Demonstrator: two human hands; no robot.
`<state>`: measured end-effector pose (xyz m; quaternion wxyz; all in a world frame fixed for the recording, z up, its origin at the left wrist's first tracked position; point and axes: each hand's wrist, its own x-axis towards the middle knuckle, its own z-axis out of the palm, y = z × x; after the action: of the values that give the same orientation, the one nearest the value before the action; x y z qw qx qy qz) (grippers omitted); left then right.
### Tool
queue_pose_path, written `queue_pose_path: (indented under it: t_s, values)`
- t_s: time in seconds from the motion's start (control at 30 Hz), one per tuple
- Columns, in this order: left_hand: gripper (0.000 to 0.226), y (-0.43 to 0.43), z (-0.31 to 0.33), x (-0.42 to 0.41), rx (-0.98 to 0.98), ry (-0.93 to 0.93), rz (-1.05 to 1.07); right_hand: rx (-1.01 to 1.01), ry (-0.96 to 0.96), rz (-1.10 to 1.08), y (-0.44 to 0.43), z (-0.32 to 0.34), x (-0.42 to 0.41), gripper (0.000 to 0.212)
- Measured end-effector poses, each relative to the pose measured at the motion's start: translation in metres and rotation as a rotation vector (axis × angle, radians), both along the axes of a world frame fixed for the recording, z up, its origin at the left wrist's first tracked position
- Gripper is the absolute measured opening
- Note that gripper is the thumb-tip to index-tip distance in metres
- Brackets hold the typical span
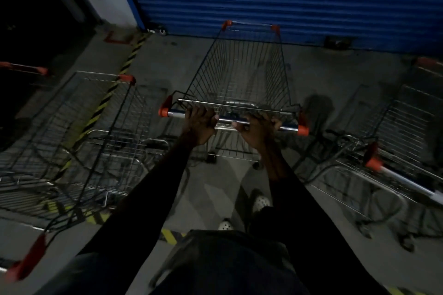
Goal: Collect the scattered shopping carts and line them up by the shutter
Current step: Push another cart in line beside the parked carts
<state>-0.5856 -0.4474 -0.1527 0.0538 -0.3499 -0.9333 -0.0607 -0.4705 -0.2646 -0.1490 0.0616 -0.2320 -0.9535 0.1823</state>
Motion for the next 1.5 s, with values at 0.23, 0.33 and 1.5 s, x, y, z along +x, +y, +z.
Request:
queue_pose_path:
  t_s: [0.23, 0.33, 1.5]
  values:
    - [0.042, -0.063, -0.003, 0.059, 0.112, 0.11, 0.007, 0.003, 0.036, 0.042, -0.055, -0.004, 0.052, 0.08]
    - [0.044, -0.091, -0.006, 0.084, 0.145, 0.111, 0.021, 0.02, 0.036, 0.063, -0.08, -0.002, 0.077, 0.08]
    - [0.044, -0.312, -0.014, 0.324, 0.229, 0.111, 0.015, 0.33, 0.376, -0.009, -0.305, -0.03, 0.321, 0.051]
